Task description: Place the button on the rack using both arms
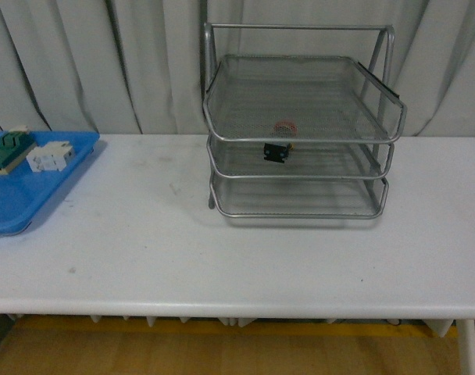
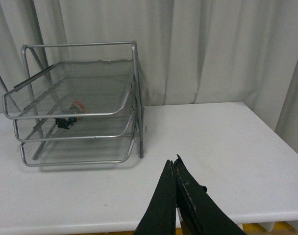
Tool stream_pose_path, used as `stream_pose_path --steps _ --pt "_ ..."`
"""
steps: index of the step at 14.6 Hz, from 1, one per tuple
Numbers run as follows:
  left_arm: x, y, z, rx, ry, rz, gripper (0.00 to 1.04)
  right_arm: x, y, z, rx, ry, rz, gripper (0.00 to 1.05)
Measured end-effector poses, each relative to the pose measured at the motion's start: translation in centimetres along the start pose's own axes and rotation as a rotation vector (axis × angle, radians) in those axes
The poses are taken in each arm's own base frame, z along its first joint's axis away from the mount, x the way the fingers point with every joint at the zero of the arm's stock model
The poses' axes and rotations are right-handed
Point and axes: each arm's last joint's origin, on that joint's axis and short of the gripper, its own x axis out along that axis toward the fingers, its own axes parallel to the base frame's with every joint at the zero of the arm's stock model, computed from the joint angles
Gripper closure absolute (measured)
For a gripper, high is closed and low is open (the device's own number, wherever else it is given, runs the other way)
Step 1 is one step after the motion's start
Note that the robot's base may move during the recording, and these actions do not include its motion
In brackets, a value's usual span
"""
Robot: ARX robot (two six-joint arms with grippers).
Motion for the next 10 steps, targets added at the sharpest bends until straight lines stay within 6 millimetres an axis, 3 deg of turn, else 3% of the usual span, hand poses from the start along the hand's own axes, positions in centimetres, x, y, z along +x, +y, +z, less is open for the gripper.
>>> stream_pose_path --steps 5,7,8,9,10 --pt "0.0 0.0 0.0 0.000 0.000 0.000 0.07 -0.8 0.0 0.0 0.000 0.002 0.000 1.03" --pt "0.0 0.0 0.0 0.000 -0.001 0.000 0.07 -2.0 0.0 -0.4 -0.001 0.017 0.003 1.03" --pt "0.0 0.0 0.0 0.000 -0.001 0.000 0.07 -2.0 0.0 -0.4 -0.001 0.010 0.003 0.62" --pt "0.0 0.0 0.0 0.000 -0.001 0.000 0.07 -2.0 0.0 -0.4 -0.001 0.011 0.003 0.40" --pt "0.0 0.0 0.0 0.000 -0.001 0.000 0.07 -2.0 0.0 -0.4 -0.001 0.010 0.003 0.29"
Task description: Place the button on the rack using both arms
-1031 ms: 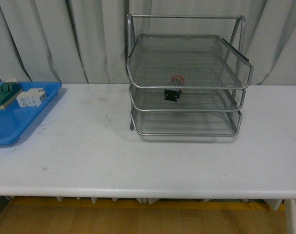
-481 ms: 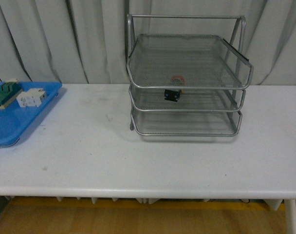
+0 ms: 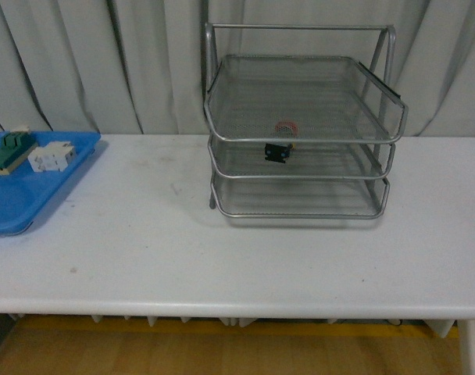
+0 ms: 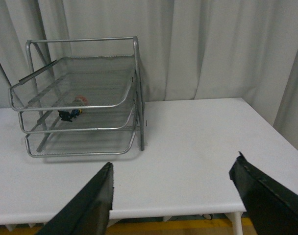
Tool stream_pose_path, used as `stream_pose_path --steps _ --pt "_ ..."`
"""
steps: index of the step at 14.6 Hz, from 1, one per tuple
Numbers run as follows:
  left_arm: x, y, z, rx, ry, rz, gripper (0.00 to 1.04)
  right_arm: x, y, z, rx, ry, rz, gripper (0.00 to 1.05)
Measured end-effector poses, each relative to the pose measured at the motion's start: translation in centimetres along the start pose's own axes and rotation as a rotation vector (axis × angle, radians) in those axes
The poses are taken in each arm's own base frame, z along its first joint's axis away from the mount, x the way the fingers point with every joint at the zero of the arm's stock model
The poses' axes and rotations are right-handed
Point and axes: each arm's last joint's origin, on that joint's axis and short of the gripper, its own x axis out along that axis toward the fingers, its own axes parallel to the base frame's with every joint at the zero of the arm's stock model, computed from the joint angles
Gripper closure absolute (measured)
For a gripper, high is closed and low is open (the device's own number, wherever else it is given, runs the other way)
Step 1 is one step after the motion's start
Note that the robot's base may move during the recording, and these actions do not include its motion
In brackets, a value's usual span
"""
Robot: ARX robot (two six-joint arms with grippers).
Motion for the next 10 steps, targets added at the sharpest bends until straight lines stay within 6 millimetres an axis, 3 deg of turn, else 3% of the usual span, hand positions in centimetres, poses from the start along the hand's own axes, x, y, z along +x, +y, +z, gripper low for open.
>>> stream_pose_path --steps 1,2,10 --pt "0.00 0.00 0.00 0.000 0.000 0.000 0.07 0.00 0.00 0.00 0.000 0.000 0.000 0.14" --pt "0.00 0.00 0.00 0.000 0.000 0.000 0.07 0.00 0.00 0.00 0.000 0.000 0.000 0.07" --pt "0.00 0.00 0.00 0.000 0.000 0.000 0.07 0.00 0.00 0.00 0.000 0.000 0.000 0.06"
